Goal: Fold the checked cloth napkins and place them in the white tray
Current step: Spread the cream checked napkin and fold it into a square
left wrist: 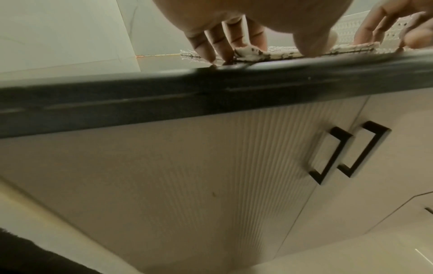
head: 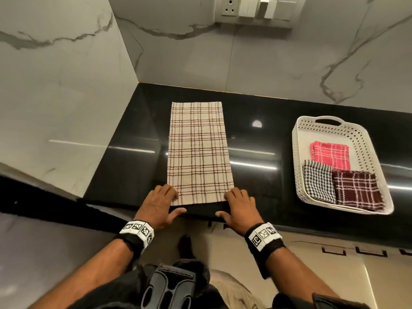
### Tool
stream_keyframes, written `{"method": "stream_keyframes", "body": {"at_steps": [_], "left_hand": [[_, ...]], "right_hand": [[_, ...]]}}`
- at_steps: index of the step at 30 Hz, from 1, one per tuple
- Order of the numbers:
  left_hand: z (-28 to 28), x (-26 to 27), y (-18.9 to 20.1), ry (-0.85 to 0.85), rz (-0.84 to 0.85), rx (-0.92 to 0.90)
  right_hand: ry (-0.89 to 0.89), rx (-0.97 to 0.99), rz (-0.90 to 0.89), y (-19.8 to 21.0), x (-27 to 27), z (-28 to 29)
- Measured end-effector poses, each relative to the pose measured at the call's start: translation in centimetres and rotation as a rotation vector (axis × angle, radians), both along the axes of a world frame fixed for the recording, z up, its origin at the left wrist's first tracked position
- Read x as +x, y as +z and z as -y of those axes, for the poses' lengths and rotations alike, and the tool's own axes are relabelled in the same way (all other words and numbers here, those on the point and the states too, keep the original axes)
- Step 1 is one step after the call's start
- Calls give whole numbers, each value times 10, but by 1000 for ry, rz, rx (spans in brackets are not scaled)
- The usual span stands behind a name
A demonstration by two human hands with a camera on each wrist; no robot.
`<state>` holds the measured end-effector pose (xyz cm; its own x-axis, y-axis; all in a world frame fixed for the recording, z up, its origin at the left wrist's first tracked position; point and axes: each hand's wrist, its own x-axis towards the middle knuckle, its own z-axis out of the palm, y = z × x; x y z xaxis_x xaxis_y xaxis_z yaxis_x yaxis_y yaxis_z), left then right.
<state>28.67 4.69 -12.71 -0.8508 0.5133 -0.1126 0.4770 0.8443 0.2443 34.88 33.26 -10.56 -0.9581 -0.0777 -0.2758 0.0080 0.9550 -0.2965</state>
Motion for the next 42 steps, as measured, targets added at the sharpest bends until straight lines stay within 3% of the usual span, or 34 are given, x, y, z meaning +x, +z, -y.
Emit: {"method": "stream_keyframes", "body": {"at_steps": [5,8,11,14,19,23,27,31,37,42], "left_hand": [[-6,33,4,59,46,-17],[-9,46,10,113,65,72],[-2,55,15,95,-23,149],[9,62,23,125,43,312],[30,66,49,205,268,528],[27,54,88,204,313,684],[10,17,106,261,295,712],[-15,-59,102,322,250,600],[-43,-171,68,327,220,399],[-56,-218,35,352,228,271]], "right_hand": [[109,128,4,-6,28,-9],[154,107,-9,-2,36,-10],[127,40,-59,7,45,-16],[21,-168,-112,26,56,-25],[2,-526,39,59,62,-45],[-164,-927,45,88,42,-49],[-251,-1028,-22,101,1,-50],[-389,-934,-93,96,-70,-49],[-520,-629,-120,49,-175,-54],[-569,-382,-110,22,-215,-49]]}}
